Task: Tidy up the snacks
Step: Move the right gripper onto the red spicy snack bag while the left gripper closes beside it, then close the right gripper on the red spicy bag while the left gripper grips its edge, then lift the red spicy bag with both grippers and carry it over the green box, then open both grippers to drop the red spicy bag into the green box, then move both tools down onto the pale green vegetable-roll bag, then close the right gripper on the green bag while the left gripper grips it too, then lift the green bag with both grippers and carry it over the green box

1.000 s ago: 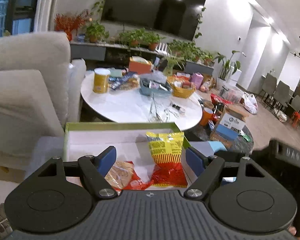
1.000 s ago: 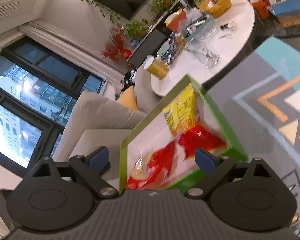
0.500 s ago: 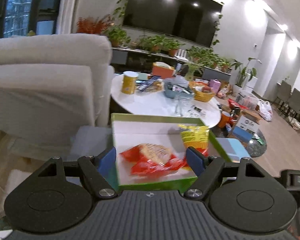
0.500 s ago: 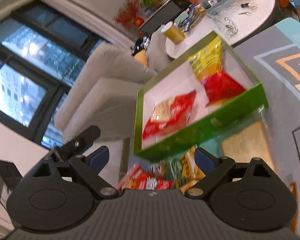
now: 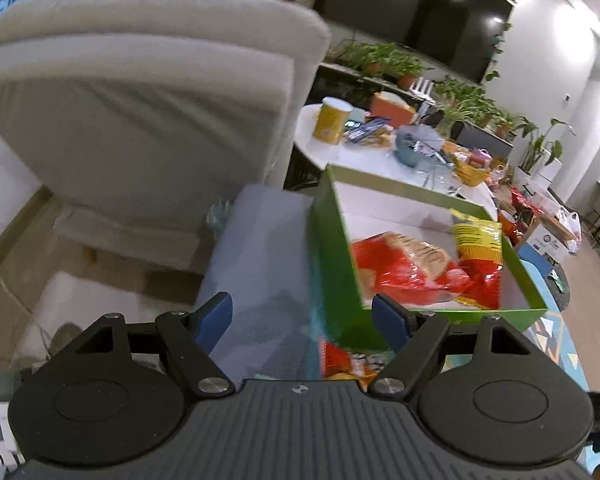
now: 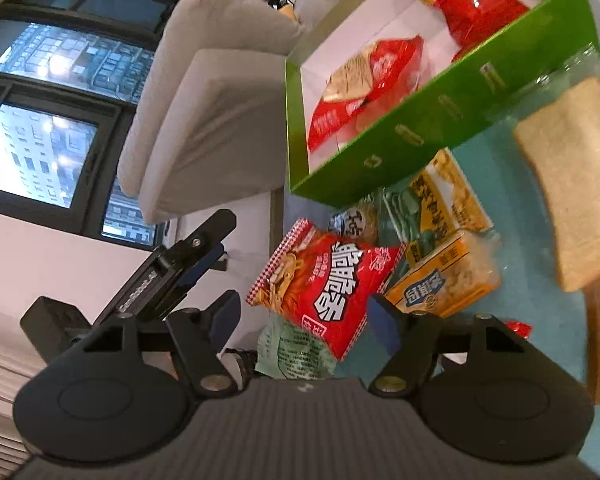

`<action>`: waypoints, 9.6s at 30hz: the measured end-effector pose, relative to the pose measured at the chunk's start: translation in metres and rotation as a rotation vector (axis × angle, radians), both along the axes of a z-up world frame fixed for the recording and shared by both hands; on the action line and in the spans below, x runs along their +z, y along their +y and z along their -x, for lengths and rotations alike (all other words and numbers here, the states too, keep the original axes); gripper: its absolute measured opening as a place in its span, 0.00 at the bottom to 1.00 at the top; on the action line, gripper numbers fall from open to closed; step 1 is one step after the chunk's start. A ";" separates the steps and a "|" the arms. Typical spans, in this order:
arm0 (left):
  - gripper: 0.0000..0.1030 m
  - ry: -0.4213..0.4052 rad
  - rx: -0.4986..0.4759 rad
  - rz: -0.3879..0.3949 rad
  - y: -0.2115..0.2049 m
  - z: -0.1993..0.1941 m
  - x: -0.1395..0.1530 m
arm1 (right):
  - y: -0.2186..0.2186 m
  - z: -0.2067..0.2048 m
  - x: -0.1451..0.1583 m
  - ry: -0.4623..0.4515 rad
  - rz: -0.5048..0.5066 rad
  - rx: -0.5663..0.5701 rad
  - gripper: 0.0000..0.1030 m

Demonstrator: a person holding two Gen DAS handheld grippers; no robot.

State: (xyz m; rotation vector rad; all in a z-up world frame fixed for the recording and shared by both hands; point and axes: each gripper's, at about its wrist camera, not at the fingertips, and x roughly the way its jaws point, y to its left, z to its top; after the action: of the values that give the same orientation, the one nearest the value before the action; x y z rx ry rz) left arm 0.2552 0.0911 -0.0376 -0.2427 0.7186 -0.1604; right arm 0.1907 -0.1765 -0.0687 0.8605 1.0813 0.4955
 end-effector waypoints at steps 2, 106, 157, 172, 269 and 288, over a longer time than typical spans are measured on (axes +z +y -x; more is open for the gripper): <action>0.72 0.024 -0.002 0.028 0.004 -0.004 -0.007 | 0.005 0.000 -0.002 0.007 0.010 0.009 0.66; 0.17 0.193 -0.114 0.330 0.011 -0.020 -0.064 | 0.074 -0.004 -0.017 -0.087 0.356 0.127 0.68; 0.14 -0.015 -0.221 0.329 -0.056 -0.054 0.032 | -0.002 -0.008 0.064 -0.319 0.274 -0.064 0.46; 0.14 -0.010 -0.267 0.285 -0.101 -0.108 0.044 | -0.040 -0.051 0.073 -0.324 0.282 -0.126 0.46; 0.55 -0.075 -0.158 -0.127 -0.016 0.109 -0.035 | 0.089 -0.006 0.010 0.046 0.162 0.130 0.55; 0.55 -0.204 -0.250 -0.079 -0.063 0.061 0.014 | 0.035 -0.015 0.073 -0.155 0.192 -0.008 0.55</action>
State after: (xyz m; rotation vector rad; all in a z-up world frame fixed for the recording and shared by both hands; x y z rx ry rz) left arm 0.1942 0.0282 -0.0237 -0.0590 0.5486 -0.3886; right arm 0.2058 -0.1416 0.0046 0.6465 0.9655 0.4361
